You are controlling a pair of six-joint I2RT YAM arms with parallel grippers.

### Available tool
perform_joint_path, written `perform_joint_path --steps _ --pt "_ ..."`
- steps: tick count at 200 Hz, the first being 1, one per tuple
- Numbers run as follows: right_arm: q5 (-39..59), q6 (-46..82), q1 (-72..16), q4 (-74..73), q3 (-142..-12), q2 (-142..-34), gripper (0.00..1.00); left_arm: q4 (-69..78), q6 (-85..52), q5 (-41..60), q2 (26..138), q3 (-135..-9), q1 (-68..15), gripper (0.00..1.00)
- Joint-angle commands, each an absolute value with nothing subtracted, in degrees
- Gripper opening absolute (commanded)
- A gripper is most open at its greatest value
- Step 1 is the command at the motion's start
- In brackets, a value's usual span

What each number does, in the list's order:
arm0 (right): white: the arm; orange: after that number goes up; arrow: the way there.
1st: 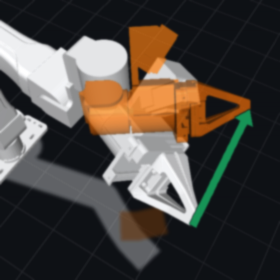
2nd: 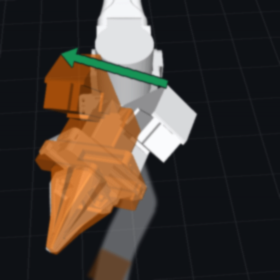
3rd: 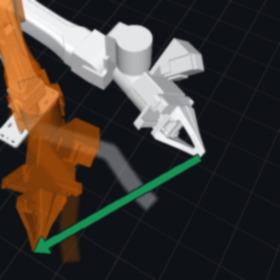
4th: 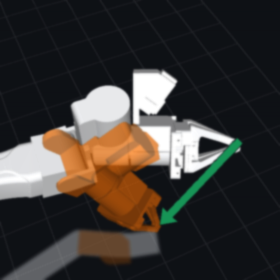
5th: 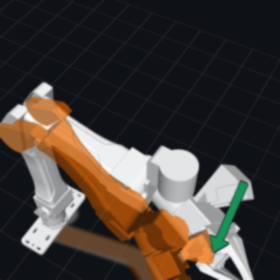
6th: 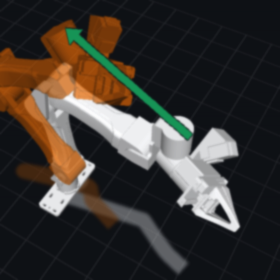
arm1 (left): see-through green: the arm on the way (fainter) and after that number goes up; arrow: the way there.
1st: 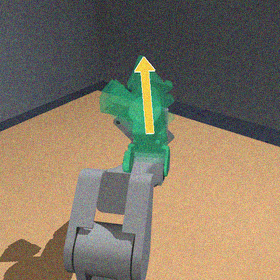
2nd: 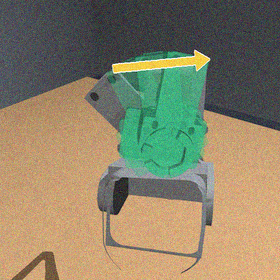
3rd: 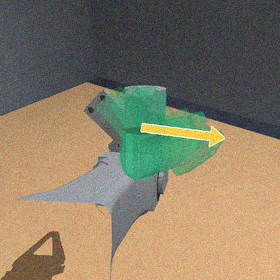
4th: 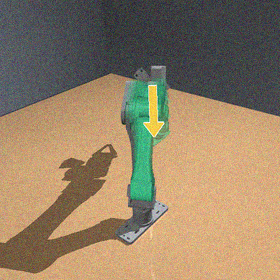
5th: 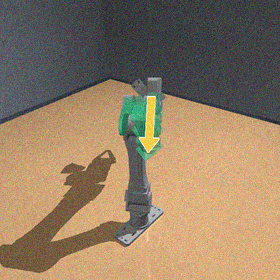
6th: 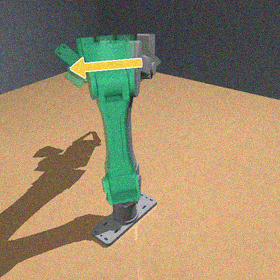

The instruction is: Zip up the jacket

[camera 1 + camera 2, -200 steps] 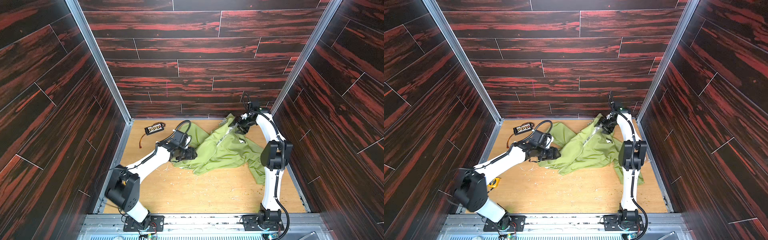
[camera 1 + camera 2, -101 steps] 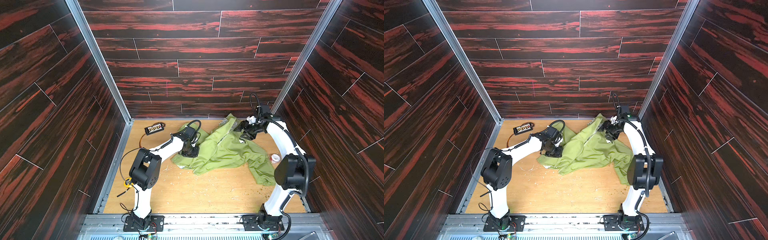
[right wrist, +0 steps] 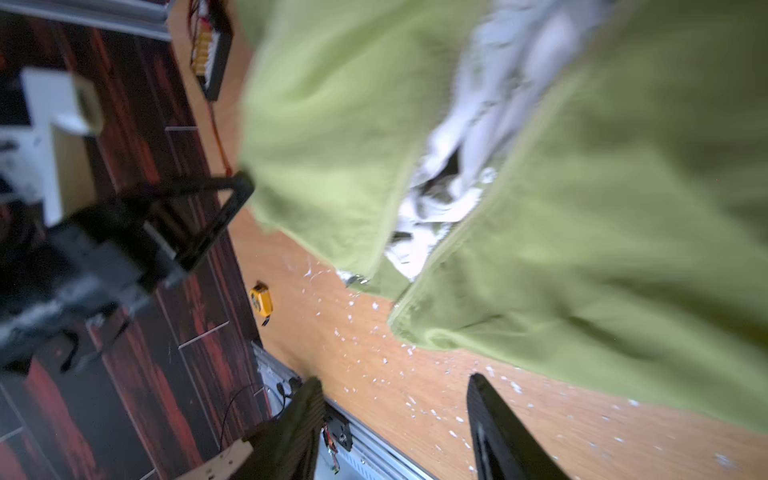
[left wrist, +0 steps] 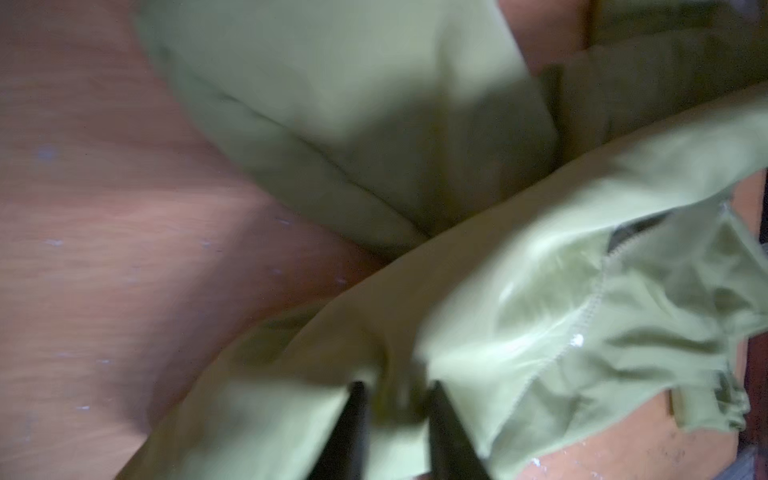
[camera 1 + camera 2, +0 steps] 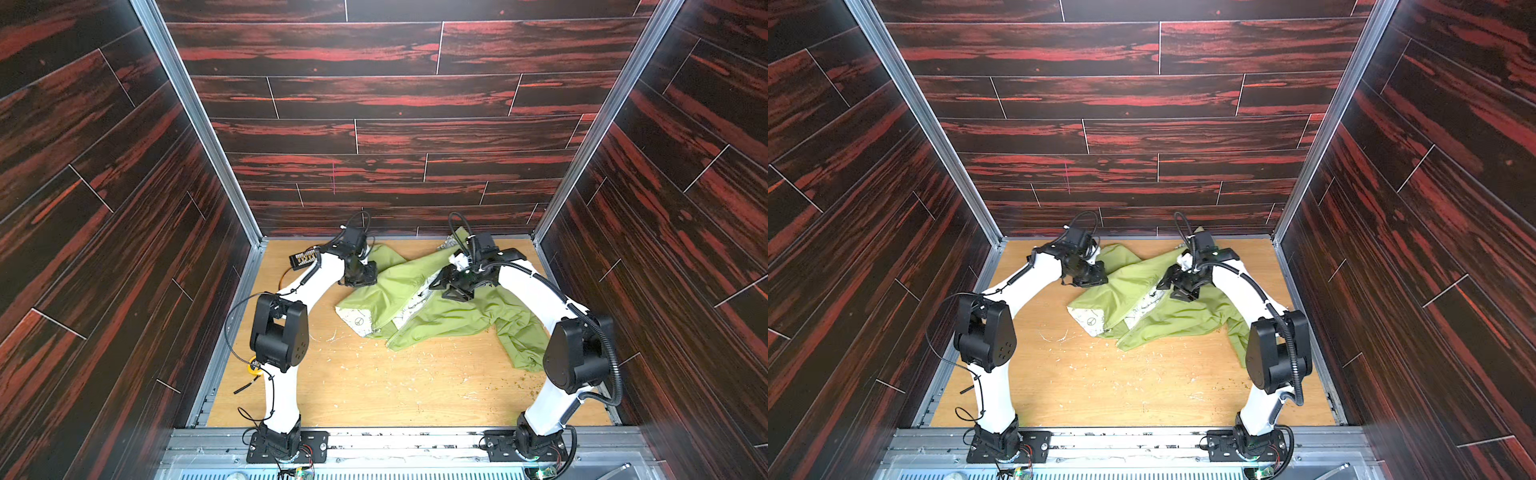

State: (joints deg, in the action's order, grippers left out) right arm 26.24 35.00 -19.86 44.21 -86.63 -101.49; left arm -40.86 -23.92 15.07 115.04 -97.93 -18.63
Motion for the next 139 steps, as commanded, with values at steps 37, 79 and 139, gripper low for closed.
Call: perform_joint_path --steps 37,79,139 --pt "28.11 38.55 -21.44 40.68 -87.16 -106.76 0.53 -42.09 -27.32 12.89 105.17 -88.67 -18.37 0.55" --pt "29.54 42.83 -20.70 35.80 -85.69 -108.76 0.47 -37.41 -33.76 17.00 96.20 -75.05 -18.30 0.58" --pt "28.80 45.59 -14.73 35.51 -90.53 -110.80 0.48 -10.02 -55.26 22.76 90.14 -52.06 -18.11 0.62"
